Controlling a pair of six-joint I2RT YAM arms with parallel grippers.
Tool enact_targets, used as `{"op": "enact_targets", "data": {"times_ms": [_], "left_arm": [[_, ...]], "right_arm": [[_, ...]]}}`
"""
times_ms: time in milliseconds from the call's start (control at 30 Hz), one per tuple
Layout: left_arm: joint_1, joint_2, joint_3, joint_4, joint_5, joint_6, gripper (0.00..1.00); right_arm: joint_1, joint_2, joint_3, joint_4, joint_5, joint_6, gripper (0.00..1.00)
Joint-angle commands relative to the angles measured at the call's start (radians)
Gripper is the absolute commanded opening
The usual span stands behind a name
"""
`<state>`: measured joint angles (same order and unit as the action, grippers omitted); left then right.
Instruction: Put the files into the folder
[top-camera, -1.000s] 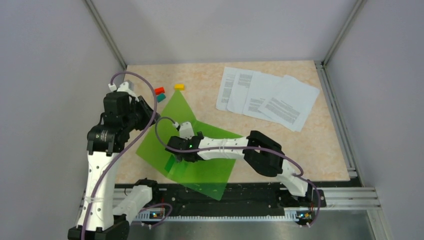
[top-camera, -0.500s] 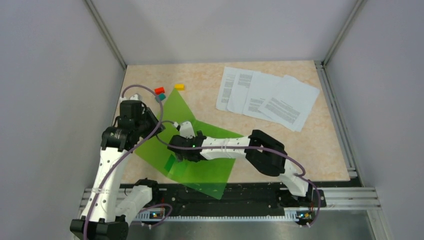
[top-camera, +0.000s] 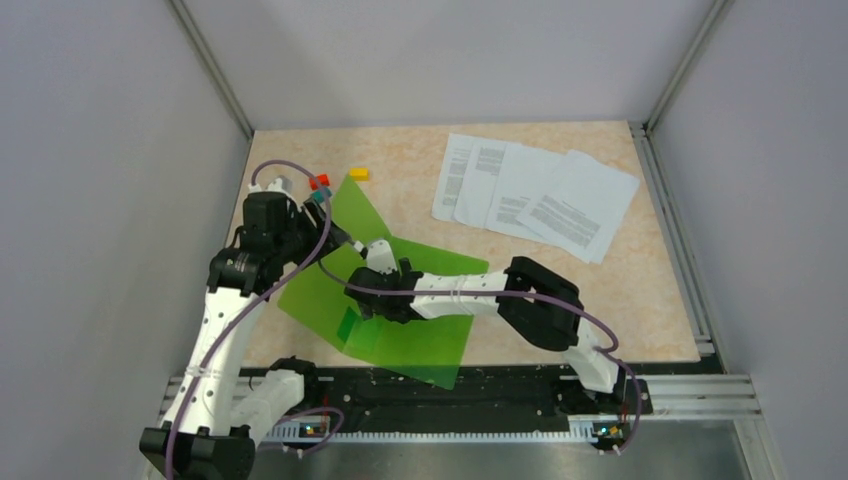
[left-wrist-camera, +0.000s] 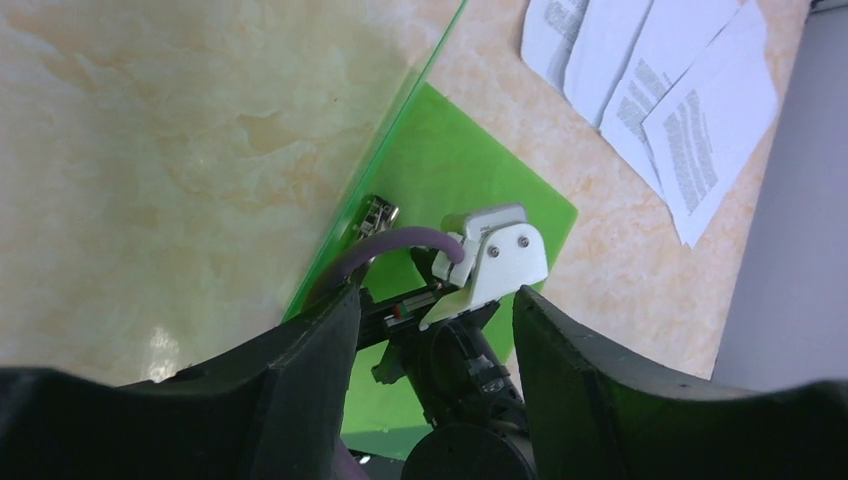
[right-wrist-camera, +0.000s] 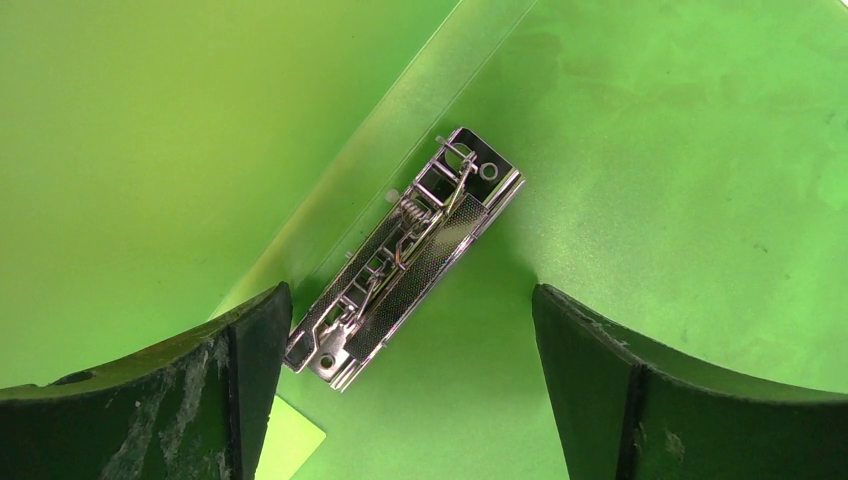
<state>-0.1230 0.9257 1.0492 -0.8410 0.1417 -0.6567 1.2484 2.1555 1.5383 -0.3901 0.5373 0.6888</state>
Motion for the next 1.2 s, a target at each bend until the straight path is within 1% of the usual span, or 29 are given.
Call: {"op": "enact_targets", "data": {"times_ms": [0,67,133,300,400,767,1000,1167], "left_arm": [[0.025,-0.001,0.014,0.15,-0.074,0.034,0.64],[0.025,-0.011,0.013,0.172,-0.073,0.035,0.68],[0.025,-0.008,0.015,0.178,-0.076,0.038,0.73],[0.025,0.036,0.017,0.199,-0.05,0.039,0.78],[0.025,0.044,0.014,0.247,-0.022,0.029,0.82],[0.025,0.068,0.035,0.354,0.078,0.0,0.83],[0.025,0.134,0.045,0.293,0.03,0.027,0.82],[0.025,0.15,0.026,0.226,-0.052,0.04,0.76]], "right_arm": [[-0.016,0.031,-0.071,-0.12,-0.024,0.014,0.87],[-0.016,0.036,-0.065,-0.128,-0.019,0.005,0.87],[-0.016,0.039,-0.061,-0.134,-0.014,-0.003,0.87],[-0.016,0.05,-0.052,-0.142,-0.013,-0.02,0.87],[-0.016,0.06,-0.046,-0.154,-0.01,-0.025,0.87],[-0.016,0.1,-0.006,-0.193,-0.012,-0.032,0.87],[-0.014,0.092,-0.016,-0.186,-0.011,-0.035,0.88],[-0.016,0.015,-0.123,-0.09,-0.013,-0.025,0.87]]}}
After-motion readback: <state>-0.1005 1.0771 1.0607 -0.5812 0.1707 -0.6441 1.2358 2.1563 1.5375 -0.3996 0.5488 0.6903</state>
